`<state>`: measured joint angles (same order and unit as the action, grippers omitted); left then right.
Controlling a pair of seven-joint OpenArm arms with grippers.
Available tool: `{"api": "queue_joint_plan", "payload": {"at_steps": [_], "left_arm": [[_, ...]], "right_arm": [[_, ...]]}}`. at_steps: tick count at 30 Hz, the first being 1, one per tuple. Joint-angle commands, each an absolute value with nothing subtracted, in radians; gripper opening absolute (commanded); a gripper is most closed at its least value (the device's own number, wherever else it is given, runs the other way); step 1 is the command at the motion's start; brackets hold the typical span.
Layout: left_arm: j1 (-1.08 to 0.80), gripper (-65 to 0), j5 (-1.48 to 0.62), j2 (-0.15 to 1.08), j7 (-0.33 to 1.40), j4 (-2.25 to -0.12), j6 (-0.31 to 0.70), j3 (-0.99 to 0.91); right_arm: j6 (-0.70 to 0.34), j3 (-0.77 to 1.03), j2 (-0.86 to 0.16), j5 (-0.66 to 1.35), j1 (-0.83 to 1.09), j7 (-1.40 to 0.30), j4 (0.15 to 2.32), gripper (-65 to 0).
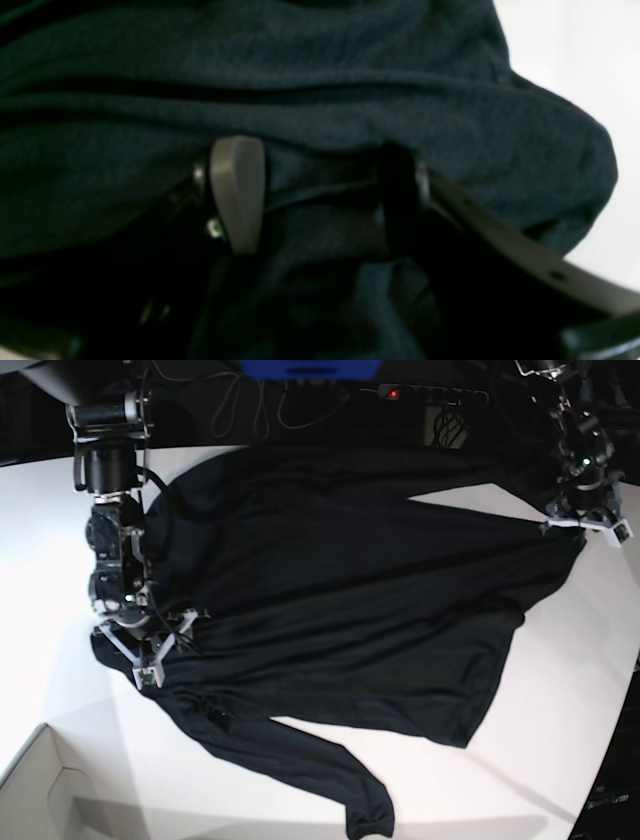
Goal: Layout the t-shirt on the table in an organized manner, then fold the t-shirt properly
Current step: 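Drag the shirt toward the robot with both grippers, flattening the body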
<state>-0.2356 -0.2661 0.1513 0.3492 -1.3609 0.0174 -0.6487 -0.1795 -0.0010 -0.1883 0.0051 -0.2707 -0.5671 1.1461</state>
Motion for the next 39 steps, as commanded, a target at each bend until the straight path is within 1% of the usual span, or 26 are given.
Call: {"api": "queue_joint_plan", "payload": {"at_steps": [1, 7, 11, 15, 18, 21, 25, 30, 32, 34, 37, 39], "left_arm": [[-0.239, -38.7, -0.265, 0.163, 0.343, -1.405, 0.007, -0.659], [-0.216, -38.7, -0.265, 0.153, 0.344, -1.621, 0.007, -0.653], [-0.16, -38.7, -0.265, 0.133, 0.346, -1.721, 0.007, -0.608], [-0.077, -38.8, -0.255, 0.131, 0.346, -1.724, 0.005, -0.475], [-0.024, -38.8, -0.254, 0.125, 0.346, -1.675, 0.005, -0.367], [0.065, -38.8, -0.252, 0.131, 0.346, -1.527, -0.001, -0.246], [0.213, -38.8, -0.252, 0.131, 0.338, -1.228, -0.002, -0.143], [0.415, -38.7, -0.252, 0.131, 0.335, -0.843, 0.002, -0.119], [0.479, -38.6, -0.252, 0.133, 0.329, -0.723, 0.002, -0.124], [0.527, -38.7, -0.252, 0.134, 0.254, -0.615, 0.002, -0.119], [0.535, -38.7, -0.252, 0.157, 0.09, -0.507, 0.002, -0.117], [0.536, -38.7, -0.252, 0.163, 0.005, -0.447, 0.002, -0.117]], "right_arm": [[-0.179, 0.002, -0.197, 0.002, -0.291, -0.559, 1.159, -28.1], [-0.179, 0.001, -0.191, 0.002, -0.303, -0.558, 1.179, -28.1], [-0.179, 0.008, -0.193, 0.002, -0.285, -0.558, 1.276, -28.1], [-0.179, 0.008, -0.208, 0.002, -0.254, -0.572, 1.385, -28.1], [-0.179, 0.008, -0.223, 0.002, -0.214, -0.572, 1.443, -28.1], [-0.179, 0.008, -0.245, 0.002, -0.18, -0.572, 1.472, -28.1], [-0.179, 0.01, -0.283, 0.001, -0.108, -0.572, 1.514, -28.1], [-0.179, 0.015, -0.337, 0.001, -0.024, -0.572, 1.57, -28.1], [-0.179, 0.053, -0.344, 0.001, 0.012, -0.572, 1.592, -28.1], [-0.18, 0.087, -0.346, 0.001, 0.024, -0.572, 1.596, -28.1], [-0.18, 0.107, -0.351, 0.001, 0.041, -0.572, 1.593, -28.1], [-0.206, 0.116, -0.352, 0.001, 0.041, -0.572, 1.578, -28.1]]}}
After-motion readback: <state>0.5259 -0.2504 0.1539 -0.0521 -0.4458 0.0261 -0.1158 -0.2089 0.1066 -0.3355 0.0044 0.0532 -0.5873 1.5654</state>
